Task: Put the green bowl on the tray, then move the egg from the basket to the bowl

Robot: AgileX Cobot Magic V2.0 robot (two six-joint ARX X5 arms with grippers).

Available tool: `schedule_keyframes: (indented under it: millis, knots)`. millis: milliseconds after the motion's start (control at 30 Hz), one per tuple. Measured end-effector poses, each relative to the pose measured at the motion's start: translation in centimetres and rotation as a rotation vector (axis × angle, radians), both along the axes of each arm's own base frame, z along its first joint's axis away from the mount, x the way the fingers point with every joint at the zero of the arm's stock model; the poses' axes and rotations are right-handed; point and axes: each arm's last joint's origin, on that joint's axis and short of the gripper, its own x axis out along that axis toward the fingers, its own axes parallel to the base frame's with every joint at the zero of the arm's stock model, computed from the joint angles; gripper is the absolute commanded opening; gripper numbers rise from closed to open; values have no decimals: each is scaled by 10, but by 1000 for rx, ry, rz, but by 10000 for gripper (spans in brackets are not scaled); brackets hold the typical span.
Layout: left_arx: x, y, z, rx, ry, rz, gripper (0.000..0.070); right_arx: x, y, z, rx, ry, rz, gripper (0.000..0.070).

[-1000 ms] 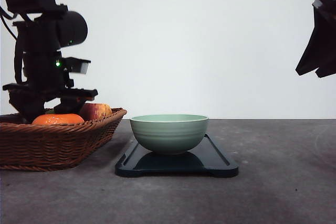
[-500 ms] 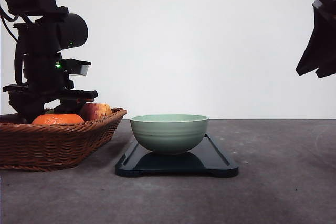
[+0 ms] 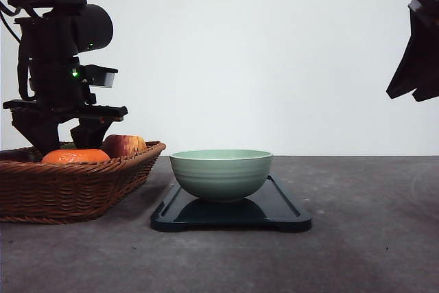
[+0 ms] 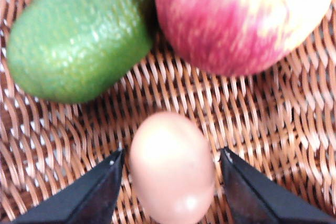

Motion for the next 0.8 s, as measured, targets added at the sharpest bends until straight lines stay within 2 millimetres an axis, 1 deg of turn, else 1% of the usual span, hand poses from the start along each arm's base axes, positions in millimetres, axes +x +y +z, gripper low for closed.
schedule_keyframes:
  millis: [333, 400, 467, 500, 800]
  knots:
    - [-1, 0, -1, 0, 16, 10, 344, 0, 0, 0, 0, 0, 0, 266]
    - [-1, 0, -1, 0, 15, 10, 308, 0, 0, 0, 0, 0, 0, 266]
    - [-1, 0, -1, 0, 15, 10, 245, 0, 0, 0, 0, 0, 0, 266]
    - [-1, 0, -1, 0, 15, 10, 226, 0, 0, 0, 0, 0, 0, 266]
    - [-1, 0, -1, -3, 15, 17, 223, 0, 0, 0, 0, 0, 0, 266]
